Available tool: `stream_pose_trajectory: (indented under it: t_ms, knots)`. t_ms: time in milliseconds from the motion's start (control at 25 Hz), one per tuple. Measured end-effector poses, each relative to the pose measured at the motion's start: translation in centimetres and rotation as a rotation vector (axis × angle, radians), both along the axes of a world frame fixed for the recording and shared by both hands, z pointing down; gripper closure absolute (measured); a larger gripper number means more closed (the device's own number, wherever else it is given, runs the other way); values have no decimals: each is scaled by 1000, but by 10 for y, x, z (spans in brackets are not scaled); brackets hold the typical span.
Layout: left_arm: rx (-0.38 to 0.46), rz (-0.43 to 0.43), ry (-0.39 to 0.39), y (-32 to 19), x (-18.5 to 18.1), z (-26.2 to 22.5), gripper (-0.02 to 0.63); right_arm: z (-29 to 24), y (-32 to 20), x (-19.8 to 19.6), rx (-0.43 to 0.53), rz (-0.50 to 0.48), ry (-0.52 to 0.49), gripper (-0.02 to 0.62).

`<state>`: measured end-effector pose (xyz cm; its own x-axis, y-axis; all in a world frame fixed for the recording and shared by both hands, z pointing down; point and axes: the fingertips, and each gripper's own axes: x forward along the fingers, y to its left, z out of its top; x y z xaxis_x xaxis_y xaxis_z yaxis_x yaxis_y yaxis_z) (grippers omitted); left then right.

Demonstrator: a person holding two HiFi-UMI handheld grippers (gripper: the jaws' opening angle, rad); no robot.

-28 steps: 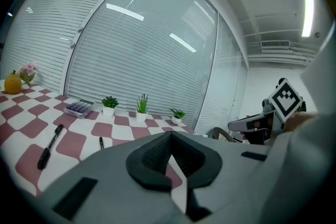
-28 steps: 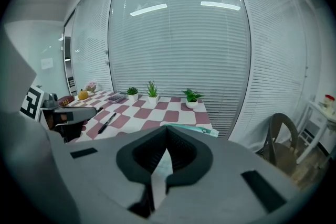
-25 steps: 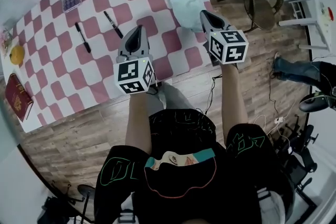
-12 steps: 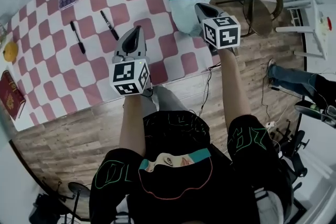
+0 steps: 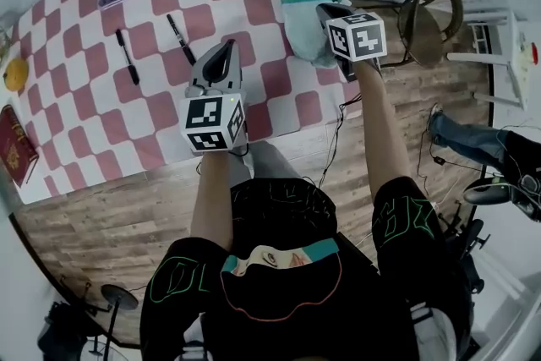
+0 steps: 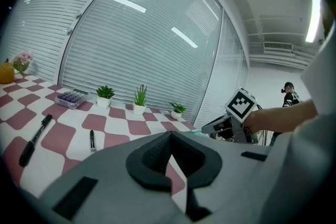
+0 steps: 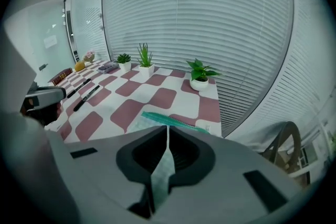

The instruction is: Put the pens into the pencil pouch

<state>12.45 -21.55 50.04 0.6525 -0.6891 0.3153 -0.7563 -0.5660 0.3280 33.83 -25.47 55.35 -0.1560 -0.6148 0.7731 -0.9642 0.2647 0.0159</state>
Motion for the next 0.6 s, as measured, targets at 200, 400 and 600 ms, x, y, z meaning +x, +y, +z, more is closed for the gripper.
stream_pose_trajectory:
  t_ms: [200,400,600]
  knots:
    - [-11,3,0,-4,3,4,607,18,-7,0,-54,-14,13,526]
    - [-21,12,3,-7,6,8,607,31,-14,-3,-107,-10,-19,412]
    - [-27,32,4,-5,12,10,607,44,-18,-4,-163,21,-74,356]
